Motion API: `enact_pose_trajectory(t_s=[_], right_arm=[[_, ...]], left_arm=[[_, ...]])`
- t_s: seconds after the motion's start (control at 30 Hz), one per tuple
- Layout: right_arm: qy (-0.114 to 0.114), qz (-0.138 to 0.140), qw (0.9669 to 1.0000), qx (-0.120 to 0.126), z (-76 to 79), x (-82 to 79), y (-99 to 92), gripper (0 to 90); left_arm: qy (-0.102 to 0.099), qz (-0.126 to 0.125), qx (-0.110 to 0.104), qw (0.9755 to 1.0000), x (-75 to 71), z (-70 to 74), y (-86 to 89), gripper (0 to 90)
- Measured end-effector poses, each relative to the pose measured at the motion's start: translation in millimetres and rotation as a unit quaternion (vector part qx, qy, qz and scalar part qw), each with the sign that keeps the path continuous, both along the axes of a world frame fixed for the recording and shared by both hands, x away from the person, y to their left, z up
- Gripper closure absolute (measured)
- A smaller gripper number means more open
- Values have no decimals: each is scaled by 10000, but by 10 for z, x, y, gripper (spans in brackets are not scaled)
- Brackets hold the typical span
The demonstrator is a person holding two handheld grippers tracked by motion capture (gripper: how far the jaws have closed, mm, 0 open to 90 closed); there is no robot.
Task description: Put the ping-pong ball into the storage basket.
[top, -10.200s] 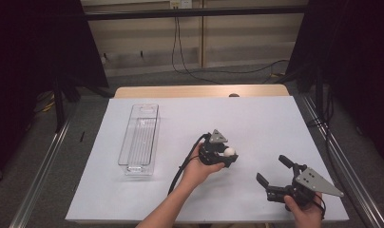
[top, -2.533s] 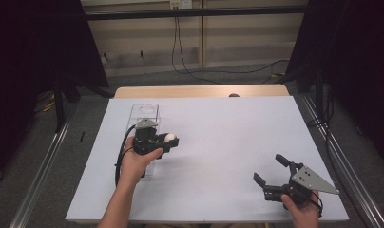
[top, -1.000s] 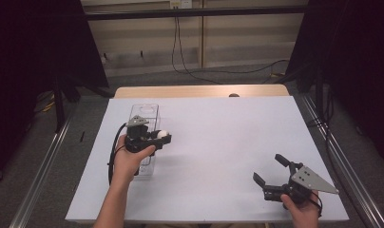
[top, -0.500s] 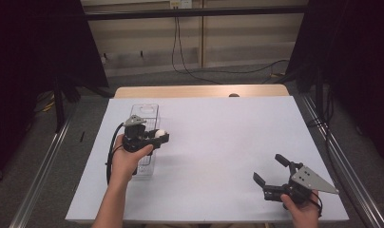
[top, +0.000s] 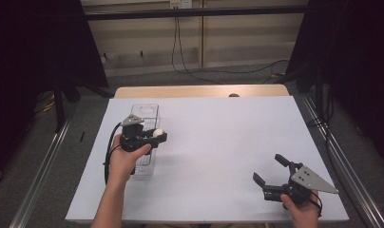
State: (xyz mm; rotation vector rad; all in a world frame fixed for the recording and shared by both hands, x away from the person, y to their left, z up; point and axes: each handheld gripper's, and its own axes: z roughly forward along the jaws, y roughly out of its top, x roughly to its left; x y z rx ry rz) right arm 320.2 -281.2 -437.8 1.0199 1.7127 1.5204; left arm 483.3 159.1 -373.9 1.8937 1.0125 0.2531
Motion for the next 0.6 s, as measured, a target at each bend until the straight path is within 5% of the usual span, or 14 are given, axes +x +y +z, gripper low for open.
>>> enact_pose_trajectory(t_s=[0.6], right_arm=[[14, 35, 10000, -26, -2, 1, 2, 9]], left_arm=[[-19, 32, -15, 10000, 6, 32, 72, 512]])
